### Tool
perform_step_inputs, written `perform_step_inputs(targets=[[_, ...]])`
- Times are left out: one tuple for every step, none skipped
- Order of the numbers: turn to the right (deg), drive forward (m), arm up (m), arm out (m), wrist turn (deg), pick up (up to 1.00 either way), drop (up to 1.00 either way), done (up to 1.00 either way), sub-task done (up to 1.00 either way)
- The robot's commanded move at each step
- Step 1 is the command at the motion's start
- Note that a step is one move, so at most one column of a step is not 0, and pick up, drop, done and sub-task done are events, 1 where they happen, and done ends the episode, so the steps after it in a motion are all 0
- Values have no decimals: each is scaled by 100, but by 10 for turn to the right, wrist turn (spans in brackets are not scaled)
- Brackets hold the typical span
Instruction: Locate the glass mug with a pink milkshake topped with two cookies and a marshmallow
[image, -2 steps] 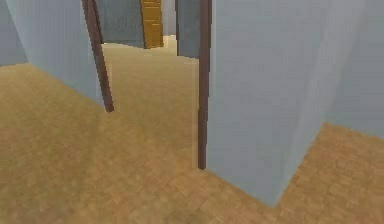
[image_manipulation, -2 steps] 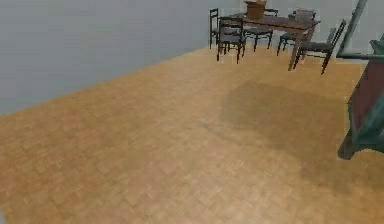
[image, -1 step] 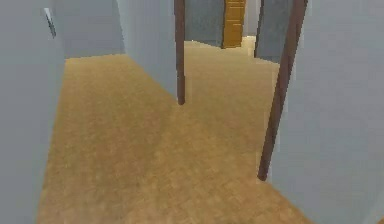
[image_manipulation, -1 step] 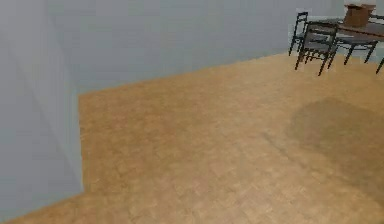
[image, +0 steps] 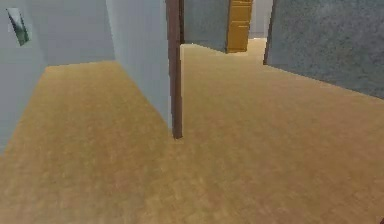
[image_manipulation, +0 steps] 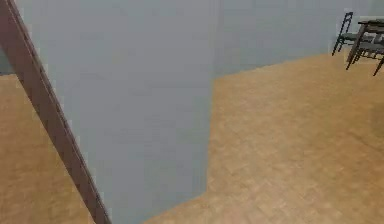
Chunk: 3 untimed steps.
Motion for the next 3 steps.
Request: perform_step_inputs(targets=[[0, 45, 0, 0, 0, 0, 0, 0, 0], [-270, 0, 0, 0, 0, 0, 0, 0, 0], [0, 5, 0, 0, 0, 0, 0, 0, 0]])
